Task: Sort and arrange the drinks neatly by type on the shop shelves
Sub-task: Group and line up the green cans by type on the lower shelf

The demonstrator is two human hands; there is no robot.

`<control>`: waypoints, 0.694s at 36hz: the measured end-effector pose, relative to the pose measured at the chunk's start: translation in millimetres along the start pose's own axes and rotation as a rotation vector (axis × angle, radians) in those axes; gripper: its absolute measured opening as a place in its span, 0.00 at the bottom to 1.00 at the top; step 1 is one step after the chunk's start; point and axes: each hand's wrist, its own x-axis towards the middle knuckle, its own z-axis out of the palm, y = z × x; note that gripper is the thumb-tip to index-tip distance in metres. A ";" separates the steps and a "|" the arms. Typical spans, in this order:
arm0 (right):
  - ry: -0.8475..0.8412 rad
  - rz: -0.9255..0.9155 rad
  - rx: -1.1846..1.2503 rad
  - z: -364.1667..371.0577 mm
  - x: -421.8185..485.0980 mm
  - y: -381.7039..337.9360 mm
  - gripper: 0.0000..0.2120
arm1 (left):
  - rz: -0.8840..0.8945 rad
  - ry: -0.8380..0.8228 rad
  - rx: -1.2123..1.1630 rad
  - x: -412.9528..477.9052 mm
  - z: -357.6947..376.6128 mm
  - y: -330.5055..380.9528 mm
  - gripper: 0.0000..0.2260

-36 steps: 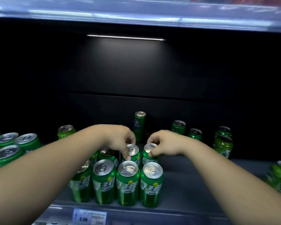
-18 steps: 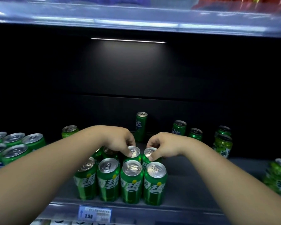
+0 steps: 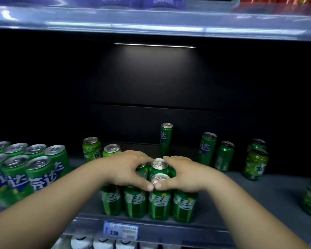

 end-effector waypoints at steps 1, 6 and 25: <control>0.004 0.005 0.001 7.2 -0.7 -0.4 0.59 | -0.024 -0.015 0.027 -3.9 3.5 -1.8 0.46; 0.119 0.014 -0.070 24.9 -4.0 -4.3 0.61 | -0.101 -0.033 0.129 -10.1 26.5 -10.1 0.64; 0.201 0.005 -0.048 27.9 -2.8 -1.8 0.61 | -0.069 0.130 0.179 -8.9 39.3 -10.8 0.60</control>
